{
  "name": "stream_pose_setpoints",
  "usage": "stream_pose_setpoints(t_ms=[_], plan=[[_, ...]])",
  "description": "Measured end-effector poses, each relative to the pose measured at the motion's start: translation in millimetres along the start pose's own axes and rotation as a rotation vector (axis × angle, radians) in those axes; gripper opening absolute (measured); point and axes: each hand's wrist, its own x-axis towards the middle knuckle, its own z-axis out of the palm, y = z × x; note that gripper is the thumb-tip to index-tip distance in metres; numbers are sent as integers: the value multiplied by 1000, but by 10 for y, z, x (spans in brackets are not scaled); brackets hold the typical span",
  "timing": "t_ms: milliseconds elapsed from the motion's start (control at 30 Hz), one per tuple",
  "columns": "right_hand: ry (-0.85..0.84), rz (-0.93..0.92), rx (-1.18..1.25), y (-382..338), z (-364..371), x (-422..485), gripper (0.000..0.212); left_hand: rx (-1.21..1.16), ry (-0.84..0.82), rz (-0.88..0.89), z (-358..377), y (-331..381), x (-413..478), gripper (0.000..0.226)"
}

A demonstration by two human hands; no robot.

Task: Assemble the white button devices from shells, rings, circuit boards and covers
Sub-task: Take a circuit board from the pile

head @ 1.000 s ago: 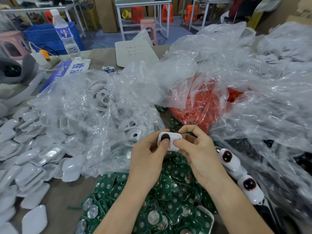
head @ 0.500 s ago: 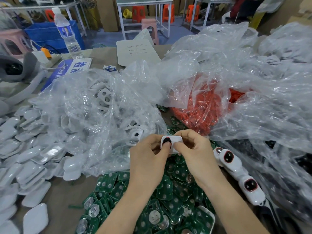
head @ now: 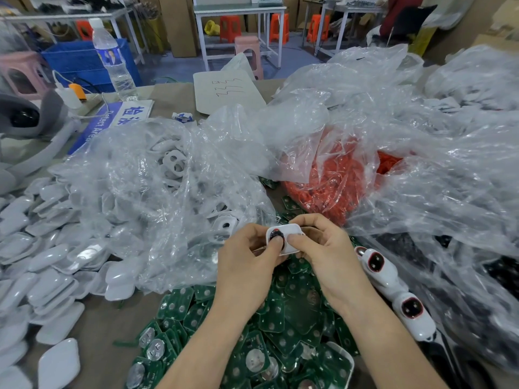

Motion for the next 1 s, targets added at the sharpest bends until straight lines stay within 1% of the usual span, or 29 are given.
stream_pose_setpoints(t_ms=[133, 233, 300, 400, 433, 533, 600, 700, 767, 833, 867, 967, 1000], plan=[[22, 3, -38, 8, -5, 5, 23, 71, -18, 28, -2, -29, 10, 18], [52, 6, -51, 8, -27, 20, 21, 98, -78, 32, -13, -4, 7, 14], [62, 8, -65, -13, -54, 35, 22, 141, -143, 68, -28, 17, -8, 27], [32, 37, -63, -42, -93, 48, 27, 281, -201, 152, -35, -2, -15, 59], [15, 51, -61, -50, -98, 45, 28, 334, -198, 186, -29, -11, -7, 63], [-33, 84, -69, -68, -101, 37, 24, 415, -163, 279, -14, -15, 2, 52], [-32, 78, -119, -82, -88, 25, 20, 434, -153, 320, -11, -24, 2, 47], [-8, 51, -252, -130, -62, 7, 17, 421, -123, 305, -14, -40, 5, 43], [-78, 64, -393, -235, -92, 4, 19, 410, -100, 286, -27, -57, 32, 39], [-204, 75, -575, -439, -170, 39, 29, 415, -85, 274, -51, -62, 53, 39], [-220, 48, -626, -564, -207, 95, 32, 428, -85, 262, -60, -59, 61, 40], [-65, -162, -604, -959, -156, 447, 15, 456, -103, 220, -59, -47, 76, 42], [-37, -216, -640, -1018, -84, 654, 20, 455, -106, 213, -56, -37, 79, 42]])
